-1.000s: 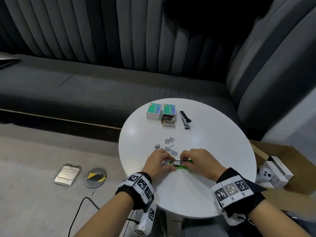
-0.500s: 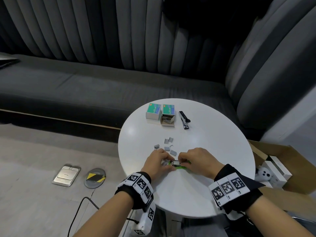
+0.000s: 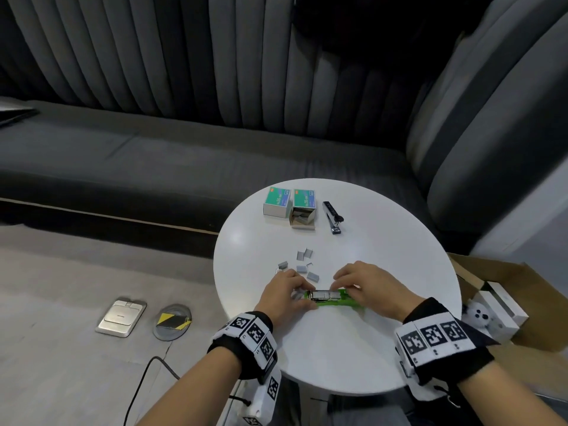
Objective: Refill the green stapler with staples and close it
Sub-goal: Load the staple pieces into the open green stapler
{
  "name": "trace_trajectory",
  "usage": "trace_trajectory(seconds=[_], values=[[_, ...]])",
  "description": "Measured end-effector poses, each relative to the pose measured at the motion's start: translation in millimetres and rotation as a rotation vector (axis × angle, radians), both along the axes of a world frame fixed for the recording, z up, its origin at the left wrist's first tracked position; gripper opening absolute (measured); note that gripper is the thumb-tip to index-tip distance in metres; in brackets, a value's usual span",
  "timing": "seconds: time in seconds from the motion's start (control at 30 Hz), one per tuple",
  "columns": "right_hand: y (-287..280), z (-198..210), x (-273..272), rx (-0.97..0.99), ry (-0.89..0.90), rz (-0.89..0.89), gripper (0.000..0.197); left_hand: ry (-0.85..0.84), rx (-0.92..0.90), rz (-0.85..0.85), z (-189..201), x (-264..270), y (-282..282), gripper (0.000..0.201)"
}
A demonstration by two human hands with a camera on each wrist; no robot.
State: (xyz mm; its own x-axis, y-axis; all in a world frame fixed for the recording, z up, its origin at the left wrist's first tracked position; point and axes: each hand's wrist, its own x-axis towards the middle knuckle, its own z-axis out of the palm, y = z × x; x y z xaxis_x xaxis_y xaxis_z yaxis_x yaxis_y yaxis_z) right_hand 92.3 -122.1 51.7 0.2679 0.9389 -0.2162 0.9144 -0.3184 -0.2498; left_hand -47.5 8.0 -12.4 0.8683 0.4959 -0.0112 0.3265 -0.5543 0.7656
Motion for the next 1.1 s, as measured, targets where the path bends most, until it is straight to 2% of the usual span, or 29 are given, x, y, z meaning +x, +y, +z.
trace_trajectory(seconds=[0.2, 0.3, 0.37, 0.5, 0.73, 1.1], values=[[-7.1, -11.4, -1.8, -0.054, 0.004, 0.056, 0.038, -0.025, -0.013, 0.035, -0.7, -0.4, -1.8, 0.03], [-13.1, -9.0, 5.5, 0.191, 0.134, -0.108, 0.044, -0.026, -0.032, 0.044, 1.5, -0.6, -2.8, 0.029], [-17.8, -8.2, 11.3, 0.282, 0.175, -0.177, 0.043, -0.025, -0.034, 0.045, 1.2, -1.0, -2.6, 0.029], [-24.4, -12.2, 11.5, 0.178, 0.154, -0.15, 0.043, -0.02, -0.033, 0.05, 0.5, -1.3, -3.0, 0.026], [-14.5, -19.6, -6.6, -0.061, -0.022, 0.078, 0.052, -0.005, -0.022, 0.028, 1.0, -0.3, -1.6, 0.027], [-9.7, -16.2, -6.2, -0.061, -0.079, 0.088, 0.043, -0.01, 0.007, 0.005, -1.5, 0.7, 0.3, 0.03]])
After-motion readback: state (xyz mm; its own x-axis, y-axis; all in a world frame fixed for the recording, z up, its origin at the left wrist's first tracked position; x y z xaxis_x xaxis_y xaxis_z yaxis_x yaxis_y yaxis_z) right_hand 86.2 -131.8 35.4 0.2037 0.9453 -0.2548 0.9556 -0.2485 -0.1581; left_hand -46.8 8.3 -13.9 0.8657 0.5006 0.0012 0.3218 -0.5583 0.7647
